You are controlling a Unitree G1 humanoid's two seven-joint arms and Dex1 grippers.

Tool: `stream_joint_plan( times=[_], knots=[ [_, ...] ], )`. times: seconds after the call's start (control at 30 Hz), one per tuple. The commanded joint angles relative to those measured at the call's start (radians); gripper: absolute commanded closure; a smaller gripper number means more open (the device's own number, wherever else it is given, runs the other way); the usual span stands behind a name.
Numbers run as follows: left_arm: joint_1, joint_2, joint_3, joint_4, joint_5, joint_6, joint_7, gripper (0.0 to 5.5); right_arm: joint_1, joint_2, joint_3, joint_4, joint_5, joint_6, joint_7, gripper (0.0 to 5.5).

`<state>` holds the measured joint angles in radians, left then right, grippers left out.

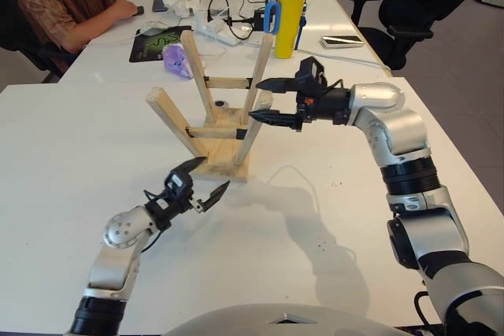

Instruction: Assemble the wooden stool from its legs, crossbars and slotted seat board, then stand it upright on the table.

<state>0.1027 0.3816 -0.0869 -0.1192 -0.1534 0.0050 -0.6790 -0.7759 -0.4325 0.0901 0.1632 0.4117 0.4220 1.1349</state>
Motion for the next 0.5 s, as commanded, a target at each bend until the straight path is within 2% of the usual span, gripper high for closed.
stream_joint_plan(
  times=[0.03,0.13,0.23,0.4,0.43,0.47,0.5],
  knots=[
    [-0.034,-0.025,-0.023,0.092,0.039,0.059,0.057,1.19,-0.055,-0.008,-0.149,-0.082,0.195,0.148,-0.022,2.30],
    [-0.062,-0.033,-0.039,0.162,0.071,0.113,0.092,1.19,-0.142,0.026,-0.274,-0.083,0.346,0.223,-0.116,2.68],
    [-0.073,-0.029,-0.063,0.209,0.097,0.174,0.109,1.19,-0.215,0.081,-0.344,-0.075,0.422,0.224,-0.227,3.11],
    [-0.044,-0.010,-0.101,0.199,0.105,0.226,0.086,1.19,-0.260,0.192,-0.332,-0.127,0.426,0.165,-0.379,3.86],
    [-0.041,-0.007,-0.106,0.199,0.106,0.230,0.084,1.19,-0.243,0.237,-0.315,-0.135,0.419,0.158,-0.423,3.86],
    [-0.038,-0.006,-0.108,0.200,0.105,0.230,0.085,1.19,-0.206,0.291,-0.285,-0.124,0.401,0.162,-0.478,3.86],
    [-0.037,-0.005,-0.112,0.201,0.104,0.232,0.085,1.19,-0.110,0.341,-0.179,-0.081,0.306,0.172,-0.548,3.86]
  ],
)
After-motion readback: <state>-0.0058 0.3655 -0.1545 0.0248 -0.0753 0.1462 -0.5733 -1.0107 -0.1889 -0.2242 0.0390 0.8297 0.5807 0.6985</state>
